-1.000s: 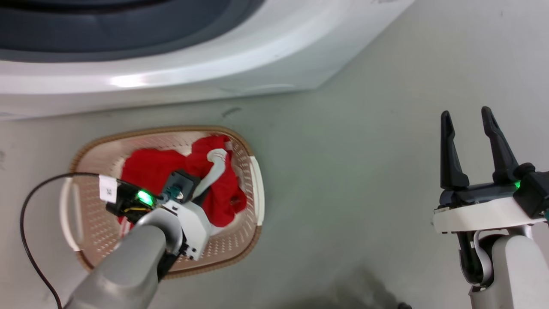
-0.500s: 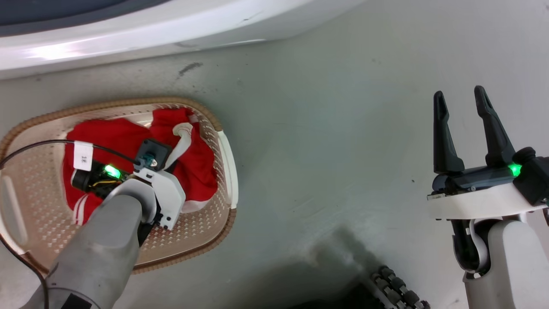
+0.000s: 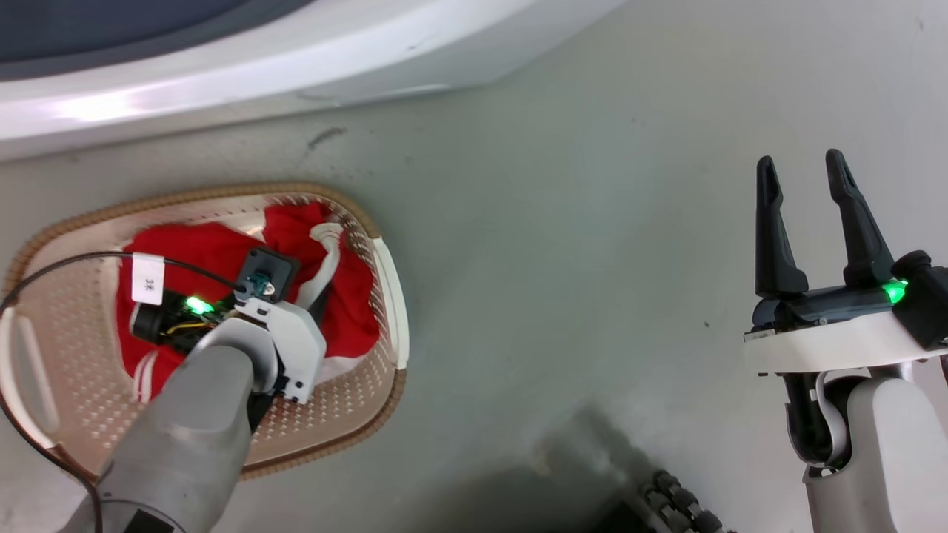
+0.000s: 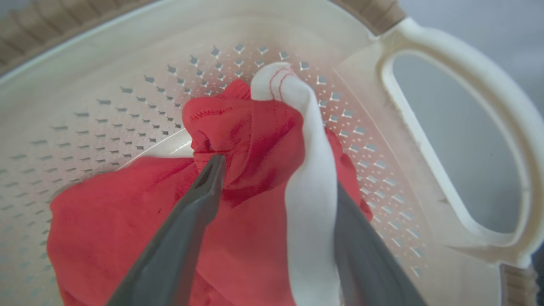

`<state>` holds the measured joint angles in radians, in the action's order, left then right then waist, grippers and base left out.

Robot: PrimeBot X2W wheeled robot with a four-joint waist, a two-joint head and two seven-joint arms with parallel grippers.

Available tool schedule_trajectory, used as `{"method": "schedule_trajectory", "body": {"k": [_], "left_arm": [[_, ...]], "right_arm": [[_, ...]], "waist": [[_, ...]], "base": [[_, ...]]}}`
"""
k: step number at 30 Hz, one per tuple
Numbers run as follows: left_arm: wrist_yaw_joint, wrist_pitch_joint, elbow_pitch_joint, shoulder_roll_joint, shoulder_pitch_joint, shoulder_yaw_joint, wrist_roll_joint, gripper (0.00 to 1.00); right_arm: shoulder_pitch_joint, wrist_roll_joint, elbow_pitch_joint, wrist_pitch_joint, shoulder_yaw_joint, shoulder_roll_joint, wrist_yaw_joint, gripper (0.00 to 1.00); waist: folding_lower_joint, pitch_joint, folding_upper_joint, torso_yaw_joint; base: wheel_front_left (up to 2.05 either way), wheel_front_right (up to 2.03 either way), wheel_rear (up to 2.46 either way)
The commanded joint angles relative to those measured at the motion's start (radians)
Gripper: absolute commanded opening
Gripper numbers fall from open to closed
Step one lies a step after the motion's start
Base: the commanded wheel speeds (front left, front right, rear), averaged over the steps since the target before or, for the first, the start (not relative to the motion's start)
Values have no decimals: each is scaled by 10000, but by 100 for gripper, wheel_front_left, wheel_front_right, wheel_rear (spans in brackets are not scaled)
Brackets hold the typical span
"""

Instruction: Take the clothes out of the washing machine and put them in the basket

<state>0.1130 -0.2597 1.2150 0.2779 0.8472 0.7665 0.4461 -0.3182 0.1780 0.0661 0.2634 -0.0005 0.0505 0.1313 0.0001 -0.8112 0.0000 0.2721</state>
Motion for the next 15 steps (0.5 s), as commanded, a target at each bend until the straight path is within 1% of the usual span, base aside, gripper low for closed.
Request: {"method": "schedule_trajectory", "body": {"k": [1, 8, 11, 13, 15], "left_arm": [[-37, -64, -203, -54, -183, -111, 108, 100], [-170, -66, -2099, 54, -1177, -849, 68, 100], [-169, -66, -3039, 67, -1750, -1534, 257, 100], [-151, -66, -3688, 116, -2075, -1899, 151, 100], [-259, -67, -4372, 169, -2397, -2315, -14, 100]], "right_arm": [[-20, -124, 58, 20, -63, -7, -10, 100], [236, -495, 275, 20, -267, -1, -9, 100], [396, -683, 379, 20, -402, -4, -9, 100], [520, -819, 428, 21, -479, -1, -9, 100], [679, -942, 504, 20, -544, 2, -10, 100]], "waist": [[-1, 501, 0, -222], [-1, 2112, 0, -806], [-1, 2905, 0, -1113], [-1, 3363, 0, -1321], [-1, 3776, 0, -1541]], "base": [[0, 0, 0], [0, 0, 0], [0, 0, 0], [0, 0, 0], [0, 0, 0]]}}
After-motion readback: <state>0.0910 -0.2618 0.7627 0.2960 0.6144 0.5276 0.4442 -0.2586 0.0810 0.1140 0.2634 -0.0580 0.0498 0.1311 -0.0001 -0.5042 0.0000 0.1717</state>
